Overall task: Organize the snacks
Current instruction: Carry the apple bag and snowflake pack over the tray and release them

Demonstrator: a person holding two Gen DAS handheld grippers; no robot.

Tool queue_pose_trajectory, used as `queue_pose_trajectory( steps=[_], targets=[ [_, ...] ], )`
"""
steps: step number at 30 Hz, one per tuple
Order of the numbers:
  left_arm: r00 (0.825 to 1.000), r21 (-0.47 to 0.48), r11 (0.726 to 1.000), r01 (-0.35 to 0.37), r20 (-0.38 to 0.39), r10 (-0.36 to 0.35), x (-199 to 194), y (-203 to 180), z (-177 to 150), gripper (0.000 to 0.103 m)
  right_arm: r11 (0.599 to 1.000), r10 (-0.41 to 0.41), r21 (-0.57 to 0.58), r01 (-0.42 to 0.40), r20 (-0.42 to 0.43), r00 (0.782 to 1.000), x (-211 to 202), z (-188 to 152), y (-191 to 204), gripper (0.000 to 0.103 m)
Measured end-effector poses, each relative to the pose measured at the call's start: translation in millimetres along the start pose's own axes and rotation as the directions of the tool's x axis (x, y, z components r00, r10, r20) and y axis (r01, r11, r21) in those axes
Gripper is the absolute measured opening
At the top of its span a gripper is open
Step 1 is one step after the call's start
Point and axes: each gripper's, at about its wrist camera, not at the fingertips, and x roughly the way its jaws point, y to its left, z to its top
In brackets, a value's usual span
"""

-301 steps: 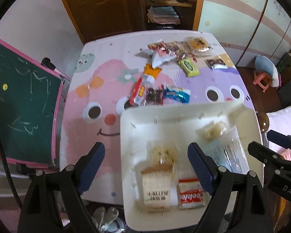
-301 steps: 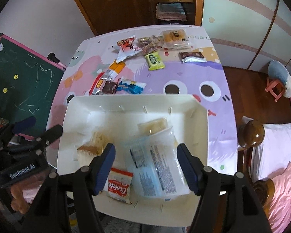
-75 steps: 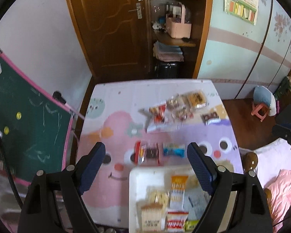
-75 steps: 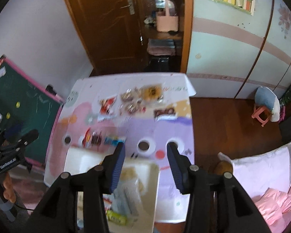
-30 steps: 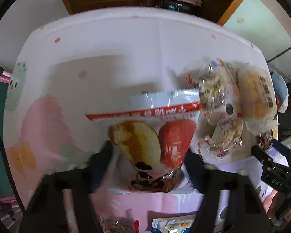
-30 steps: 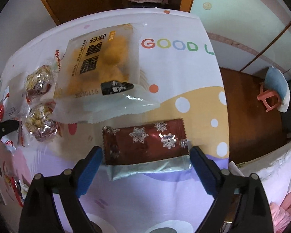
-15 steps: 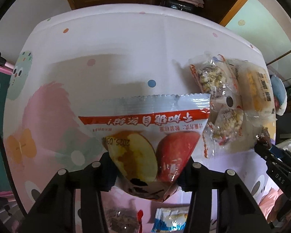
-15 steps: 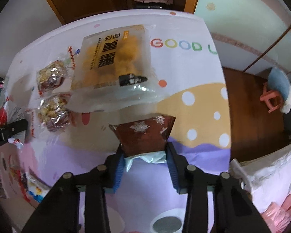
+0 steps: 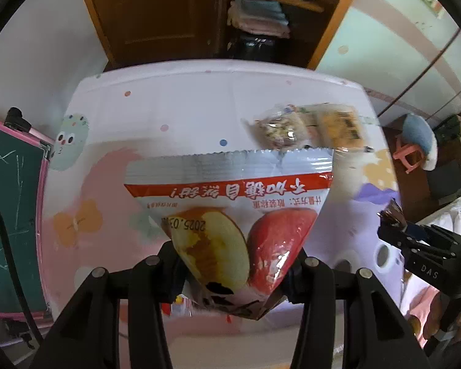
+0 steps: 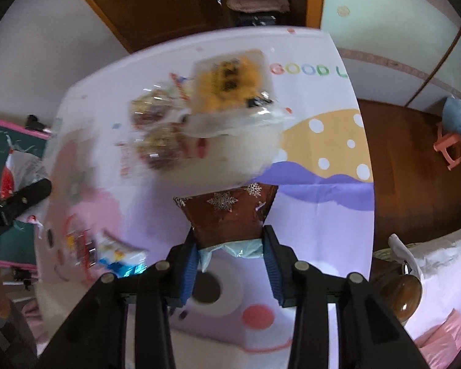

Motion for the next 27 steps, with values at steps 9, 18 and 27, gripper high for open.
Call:
queue_pose_trajectory(
  steps=[9,18,27],
  targets=[
    [0.995,0.057,0.996,0.062,0.071,-0.066,-88,-12,-57,0.047,0.994,0.100,-0.058,-0.093,0.129,0.987,-91,-39,17,0.039],
    [0.990,0.062,0.995,0.084,0.104,-0.090,-142,-15,-113,0.047,0.986,0.150,-0.106,-0.130,0.217,0.964,-158,-99,41,0.039],
    [0.985,0.070,0.993,0.096,0.136,-0.105,-181,-18,-160,0.047,0.983,0.152,-0.138,-0.119,0.260,0.954,-189,-147,61,0.039]
  ],
)
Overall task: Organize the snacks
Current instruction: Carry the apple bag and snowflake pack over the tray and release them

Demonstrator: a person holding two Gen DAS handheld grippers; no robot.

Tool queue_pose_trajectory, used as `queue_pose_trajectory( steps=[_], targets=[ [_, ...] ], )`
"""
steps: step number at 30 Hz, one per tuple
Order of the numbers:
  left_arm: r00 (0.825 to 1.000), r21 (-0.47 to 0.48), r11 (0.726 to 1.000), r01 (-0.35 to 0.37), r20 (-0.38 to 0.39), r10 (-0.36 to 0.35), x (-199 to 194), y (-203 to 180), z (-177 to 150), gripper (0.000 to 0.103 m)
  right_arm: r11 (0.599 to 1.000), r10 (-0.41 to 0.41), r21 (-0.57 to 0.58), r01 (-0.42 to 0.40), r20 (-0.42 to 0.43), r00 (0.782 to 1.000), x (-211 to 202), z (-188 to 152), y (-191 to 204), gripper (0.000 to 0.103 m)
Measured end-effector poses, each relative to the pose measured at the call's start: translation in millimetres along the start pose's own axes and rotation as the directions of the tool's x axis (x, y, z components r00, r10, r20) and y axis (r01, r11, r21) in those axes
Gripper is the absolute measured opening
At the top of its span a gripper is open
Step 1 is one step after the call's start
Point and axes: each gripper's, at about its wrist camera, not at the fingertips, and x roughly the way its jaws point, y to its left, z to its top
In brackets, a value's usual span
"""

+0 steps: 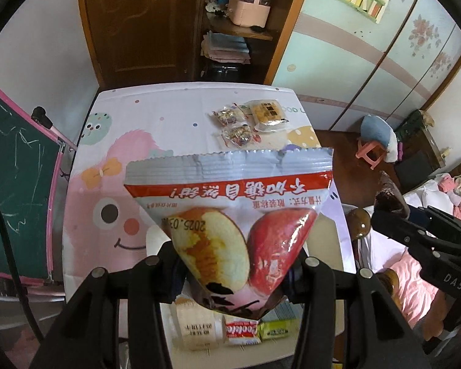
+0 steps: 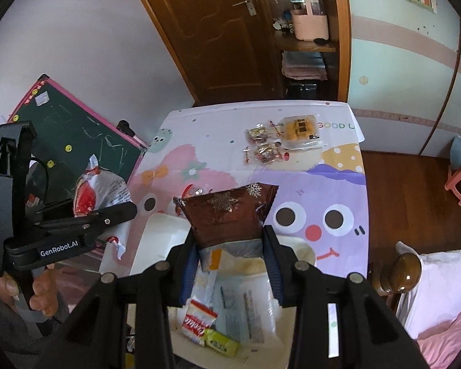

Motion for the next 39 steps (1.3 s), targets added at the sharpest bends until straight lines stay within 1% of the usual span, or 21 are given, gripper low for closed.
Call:
queue_pose_trajectory(
  steps=[4,8,17,20,23,26,31,34,35,37,39],
  targets=[
    [1.000,0.004,1.000,-0.004,0.000,0.004,-7,-5,-16,0.048,1.000,-0.001,-0.018,0.001,-0.003,1.000,-6,-16,11,0.039],
    [0.999,0.002,1.000,0.008,-0.035,-0.008,-2,-9,-31,0.048,1.000,0.000,-0.030,0.000,-0.019,1.000,-7,-29,19,0.040],
    [0.994,0.031,0.999,-0.042,-0.101,0.045,18,-19,-62,0.048,0.999,-0.024,-0.029,0.022,-0.080,0.997,4,-57,20,0.040],
    [0.991,0.038,0.998,-0.055,-0.116,0.059,23,-20,-68,0.048,0.999,-0.031,-0.021,0.029,-0.099,0.995,9,-63,19,0.040],
    [0.989,0.039,0.998,-0.054,-0.132,0.059,28,-22,-74,0.048,0.999,-0.046,-0.021,0.043,-0.119,0.992,15,-68,19,0.040],
    [0.987,0.048,0.997,-0.059,-0.145,0.065,32,-24,-78,0.049,0.999,-0.034,-0.004,0.034,-0.145,0.989,21,-72,17,0.041],
    [0.985,0.049,0.997,-0.064,-0.158,0.071,37,-24,-83,0.049,0.999,-0.039,-0.006,0.039,-0.165,0.986,27,-78,19,0.041],
    [0.985,0.046,0.996,-0.074,-0.156,0.080,36,-23,-84,0.049,0.999,-0.043,0.001,0.044,-0.184,0.982,30,-79,20,0.044],
    [0.984,0.050,0.996,-0.078,-0.154,0.085,36,-23,-84,0.050,0.999,-0.045,0.006,0.047,-0.190,0.981,31,-79,20,0.045],
    [0.984,0.054,0.995,-0.084,-0.150,0.092,35,-24,-84,0.060,0.999,-0.044,0.013,0.047,-0.206,0.978,33,-80,19,0.049],
    [0.985,0.058,0.993,-0.099,-0.136,0.106,33,-25,-84,0.078,0.998,-0.050,0.017,0.055,-0.212,0.976,35,-80,20,0.055]
  ],
)
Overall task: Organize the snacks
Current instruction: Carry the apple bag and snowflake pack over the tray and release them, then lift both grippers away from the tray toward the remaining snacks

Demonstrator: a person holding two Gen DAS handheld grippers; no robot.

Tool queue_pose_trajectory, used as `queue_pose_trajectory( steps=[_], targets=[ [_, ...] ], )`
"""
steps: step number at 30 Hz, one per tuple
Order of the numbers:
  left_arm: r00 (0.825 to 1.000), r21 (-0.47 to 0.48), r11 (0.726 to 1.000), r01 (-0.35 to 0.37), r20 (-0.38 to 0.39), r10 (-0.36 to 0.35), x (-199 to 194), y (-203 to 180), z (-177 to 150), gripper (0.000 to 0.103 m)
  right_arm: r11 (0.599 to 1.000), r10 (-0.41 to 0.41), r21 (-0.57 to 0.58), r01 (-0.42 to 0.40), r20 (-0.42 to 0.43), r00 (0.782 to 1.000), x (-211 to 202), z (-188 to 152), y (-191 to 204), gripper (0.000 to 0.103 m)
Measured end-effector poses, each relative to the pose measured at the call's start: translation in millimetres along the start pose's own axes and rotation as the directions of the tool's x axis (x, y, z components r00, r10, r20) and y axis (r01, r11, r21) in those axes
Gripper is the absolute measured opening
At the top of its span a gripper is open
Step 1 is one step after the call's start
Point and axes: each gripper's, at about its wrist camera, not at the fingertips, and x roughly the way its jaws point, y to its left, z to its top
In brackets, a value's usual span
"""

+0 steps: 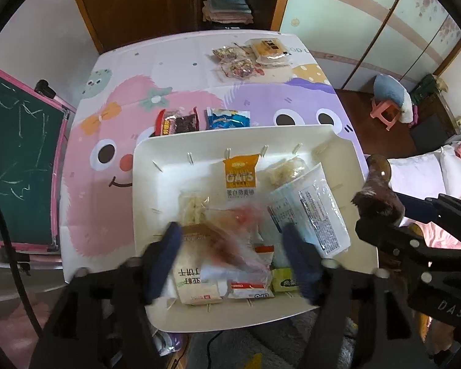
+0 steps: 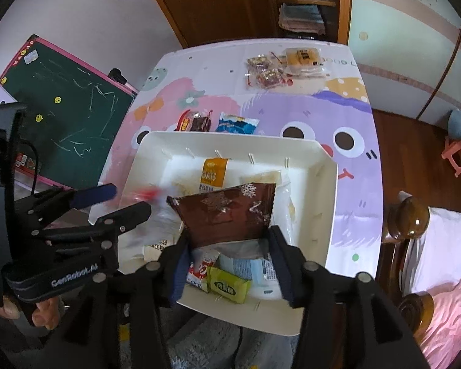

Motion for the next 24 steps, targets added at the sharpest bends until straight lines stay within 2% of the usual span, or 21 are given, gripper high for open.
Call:
queue_pose_trajectory(
  steps=[2,5,24],
  targets=[
    [1.000,0.005,1.000,-0.026,0.013,0.026,-2.3,-0.9,-0.1,0.085,1.000,-0.008,0.001,0.008,-0.001,1.000,0.1,-0.3,0.4,0.057],
    [0.999,0.011,0.999,-0.050,0.020,0.050,-4.3,-1.1,0.4,0.086,1.000,-0.001,0.008,0.001,0.000,1.000,-0.7,-0.1,0.3,0.059],
    [0.999,-0.018,0.999,-0.038,0.006,0.038,-8.2,-0.9,-1.1,0.086,1.000,0.003,0.015,-0.003,-0.003,1.000,-3.3,-2.3,-1.6,0.061]
  ],
)
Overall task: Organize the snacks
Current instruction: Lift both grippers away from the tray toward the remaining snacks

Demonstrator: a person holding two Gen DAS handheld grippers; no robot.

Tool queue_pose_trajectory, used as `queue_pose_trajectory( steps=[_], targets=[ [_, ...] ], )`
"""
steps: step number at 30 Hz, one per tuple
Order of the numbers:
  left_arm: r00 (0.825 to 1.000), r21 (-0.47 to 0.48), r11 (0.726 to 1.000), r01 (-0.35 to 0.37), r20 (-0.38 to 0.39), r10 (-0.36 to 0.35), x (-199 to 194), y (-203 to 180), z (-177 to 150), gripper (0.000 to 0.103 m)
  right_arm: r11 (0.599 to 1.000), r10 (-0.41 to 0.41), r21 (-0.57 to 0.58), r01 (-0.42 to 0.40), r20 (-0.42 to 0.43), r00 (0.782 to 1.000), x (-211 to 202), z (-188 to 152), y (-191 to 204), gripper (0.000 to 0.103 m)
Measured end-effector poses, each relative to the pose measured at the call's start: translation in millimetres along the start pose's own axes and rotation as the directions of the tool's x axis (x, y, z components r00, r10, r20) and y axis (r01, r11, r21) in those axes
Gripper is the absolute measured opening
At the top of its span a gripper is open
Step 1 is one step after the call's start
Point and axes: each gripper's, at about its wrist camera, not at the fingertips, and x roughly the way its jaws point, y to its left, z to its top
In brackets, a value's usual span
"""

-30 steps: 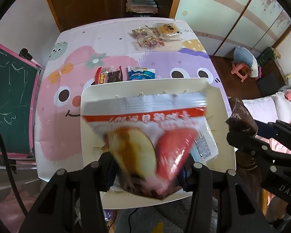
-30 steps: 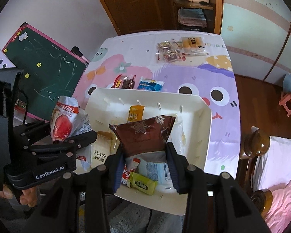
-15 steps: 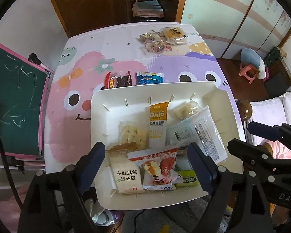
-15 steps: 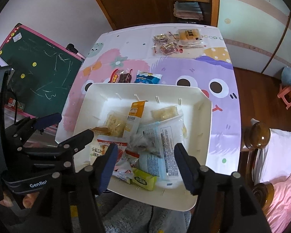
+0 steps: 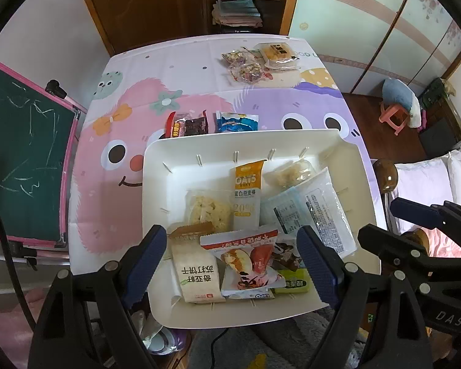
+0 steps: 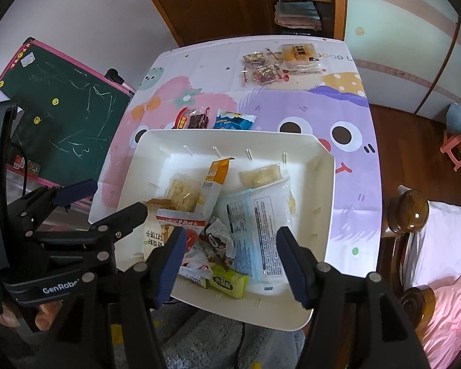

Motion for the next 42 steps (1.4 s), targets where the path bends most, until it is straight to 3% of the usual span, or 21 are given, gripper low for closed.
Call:
queue_pose_trajectory(
  steps=[21,34,42],
  targets=[
    [1.000,0.009,1.000,-0.001,-0.007,0.001,1,-1,10,0.086,1.000,0.007,0.016,-0.007,-0.008,1.000,4,10,-2,0.061],
    [1.000,0.065,0.998,-0.025,0.004,0.025,16,6,63,0.086,0.996,-0.003,0.086,0.004,-0.013,1.000,19,47,-26,0.061],
    [0.996,0.196,0.978,-0.077,0.065,0.065,26,-8,128,0.086,0.993,-0.081,0.095,0.075,0.059,0.995,11,113,-48,0.061]
  ],
)
